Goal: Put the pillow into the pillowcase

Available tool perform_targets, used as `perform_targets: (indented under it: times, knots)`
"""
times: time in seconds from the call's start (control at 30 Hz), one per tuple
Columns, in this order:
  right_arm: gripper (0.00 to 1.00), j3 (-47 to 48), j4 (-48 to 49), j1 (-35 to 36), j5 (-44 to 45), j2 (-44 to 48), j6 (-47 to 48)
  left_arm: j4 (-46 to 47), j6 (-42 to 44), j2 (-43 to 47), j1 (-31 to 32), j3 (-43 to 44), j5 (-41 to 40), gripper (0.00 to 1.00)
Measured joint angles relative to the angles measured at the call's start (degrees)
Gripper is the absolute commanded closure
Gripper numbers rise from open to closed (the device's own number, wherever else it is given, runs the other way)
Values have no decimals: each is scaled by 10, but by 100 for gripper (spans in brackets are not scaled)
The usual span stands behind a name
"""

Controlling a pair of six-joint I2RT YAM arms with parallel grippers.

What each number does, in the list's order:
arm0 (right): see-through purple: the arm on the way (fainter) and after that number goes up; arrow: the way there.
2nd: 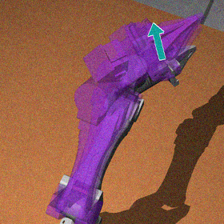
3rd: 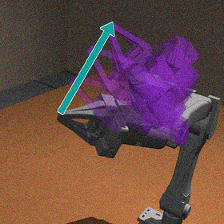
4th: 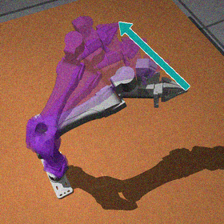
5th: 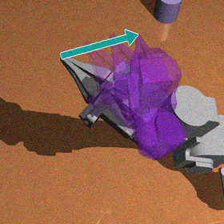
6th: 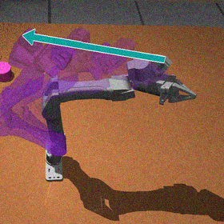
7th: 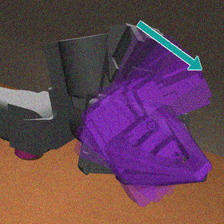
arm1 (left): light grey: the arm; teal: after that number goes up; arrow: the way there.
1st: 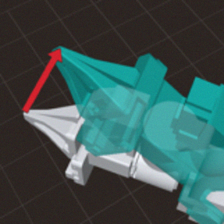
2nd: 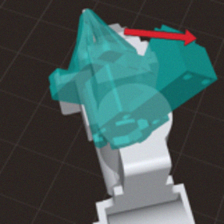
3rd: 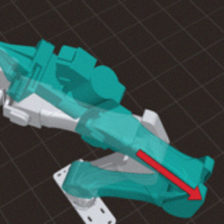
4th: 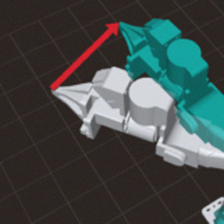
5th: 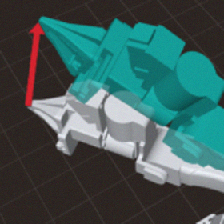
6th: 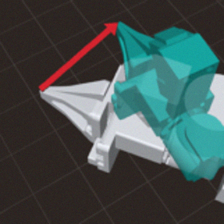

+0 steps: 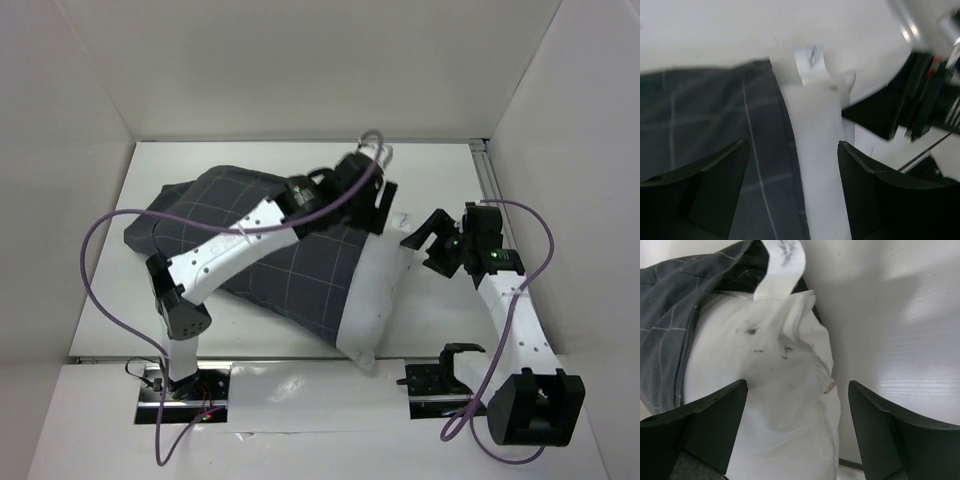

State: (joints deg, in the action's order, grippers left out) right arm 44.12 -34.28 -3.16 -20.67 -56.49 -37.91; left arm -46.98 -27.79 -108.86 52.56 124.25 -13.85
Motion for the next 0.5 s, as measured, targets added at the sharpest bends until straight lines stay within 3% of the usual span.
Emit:
perform_targets:
  times: [0.17, 0.33, 0.43, 0.5]
  knots:
    - [4, 6, -2, 0, -9, 30, 30, -63, -58, 12, 104, -91, -112, 15]
    - [3, 5, -8, 0, -34, 73, 52, -148, -126, -7, 132, -130, -183, 19]
    - [3, 1, -9, 0, -64, 88, 62, -182, -174, -25, 127, -127, -218, 33]
    - [6, -8, -6, 0, -87, 94, 70, -204, -196, -34, 126, -116, -231, 56]
